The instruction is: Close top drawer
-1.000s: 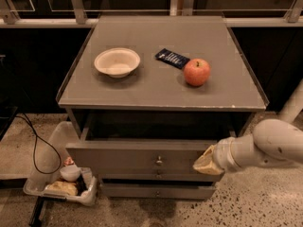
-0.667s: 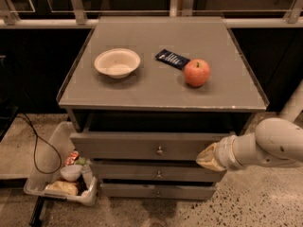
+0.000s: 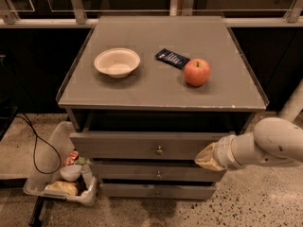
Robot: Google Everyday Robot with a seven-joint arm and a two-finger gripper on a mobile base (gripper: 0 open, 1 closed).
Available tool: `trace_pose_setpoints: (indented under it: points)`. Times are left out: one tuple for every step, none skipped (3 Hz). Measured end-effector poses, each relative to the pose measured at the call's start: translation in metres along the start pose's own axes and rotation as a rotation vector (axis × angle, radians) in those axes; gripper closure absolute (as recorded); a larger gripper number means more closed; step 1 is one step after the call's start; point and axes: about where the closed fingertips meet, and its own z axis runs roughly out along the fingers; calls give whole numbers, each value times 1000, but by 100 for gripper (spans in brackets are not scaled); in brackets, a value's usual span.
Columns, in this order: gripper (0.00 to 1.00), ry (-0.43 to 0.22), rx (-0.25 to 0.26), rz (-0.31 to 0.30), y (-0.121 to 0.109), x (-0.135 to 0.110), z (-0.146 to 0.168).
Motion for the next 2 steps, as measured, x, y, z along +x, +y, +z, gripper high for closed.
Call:
trace_pose_setpoints:
  points:
    - [34, 0, 0, 0, 0, 0, 0]
    - [12, 0, 0, 0, 0, 0, 0]
